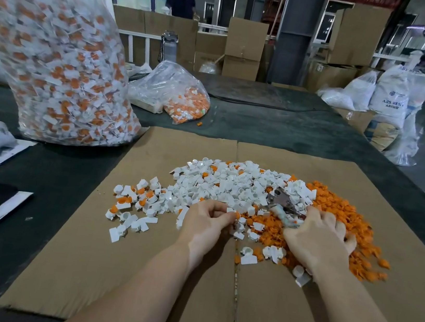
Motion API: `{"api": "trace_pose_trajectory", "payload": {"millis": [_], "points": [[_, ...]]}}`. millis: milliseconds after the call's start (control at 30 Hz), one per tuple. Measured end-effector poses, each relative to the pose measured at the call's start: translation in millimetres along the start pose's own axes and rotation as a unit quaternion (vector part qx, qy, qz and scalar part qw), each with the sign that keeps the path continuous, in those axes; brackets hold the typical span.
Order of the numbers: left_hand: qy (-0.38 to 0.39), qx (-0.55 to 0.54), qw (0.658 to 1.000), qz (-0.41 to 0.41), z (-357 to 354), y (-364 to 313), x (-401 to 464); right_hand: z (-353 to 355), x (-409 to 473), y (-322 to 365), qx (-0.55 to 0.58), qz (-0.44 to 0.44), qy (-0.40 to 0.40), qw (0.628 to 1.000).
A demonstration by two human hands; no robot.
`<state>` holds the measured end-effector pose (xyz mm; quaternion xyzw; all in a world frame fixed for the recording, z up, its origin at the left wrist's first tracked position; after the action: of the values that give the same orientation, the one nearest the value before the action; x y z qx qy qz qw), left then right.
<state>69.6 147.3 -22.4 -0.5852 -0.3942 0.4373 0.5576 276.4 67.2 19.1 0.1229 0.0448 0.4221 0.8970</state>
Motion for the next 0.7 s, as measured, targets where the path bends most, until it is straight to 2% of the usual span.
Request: {"api": "trace_pose_trajectory", "payload": {"millis": [67, 133, 267, 400, 467, 567, 700], "points": [[-0.003, -0.008, 1.0, 0.01, -0.3, 0.8, 1.9, -7.8, 7.2, -3.9, -0.031, -0.015, 0.064, 0.997], [-0.003, -0.006, 1.0, 0.014, -1.2, 0.6, 2.9, -8.9, 11.5, -1.9, -0.06, -0.007, 0.078, 0.995], [0.0, -0.023, 0.999, 0.032, -1.8, 0.2, 3.4, -0.4, 12.3, 3.5, -0.088, 0.02, 0.051, 0.995], [-0.006, -0.052, 0.997, 0.051, -1.5, -3.0, 2.7, 21.2, 4.9, 19.0, -0.122, 0.067, -0.017, 0.99], [-0.01, -0.094, 0.994, 0.057, -1.8, -7.2, 1.3, 26.9, -1.1, 30.7, -0.095, 0.099, -0.021, 0.99], [-0.015, -0.109, 0.993, 0.05, 0.9, -16.7, 4.4, 23.7, -15.2, 52.0, 0.017, 0.158, 0.058, 0.986], [-0.034, -0.152, 0.985, 0.069, 5.7, -20.2, 7.7, 11.7, -41.4, 74.0, 0.162, 0.203, 0.21, 0.943]]}}
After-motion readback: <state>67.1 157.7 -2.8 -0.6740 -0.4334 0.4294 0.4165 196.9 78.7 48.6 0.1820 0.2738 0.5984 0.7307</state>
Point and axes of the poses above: each hand's wrist, its own x-axis towards the middle knuckle, its own z-axis out of the back of the hand, y = z × x, the point moved 9 cm from there along x, towards the middle knuckle, and after that the axes turned 3 degrees about y, right-handed, at the moved point
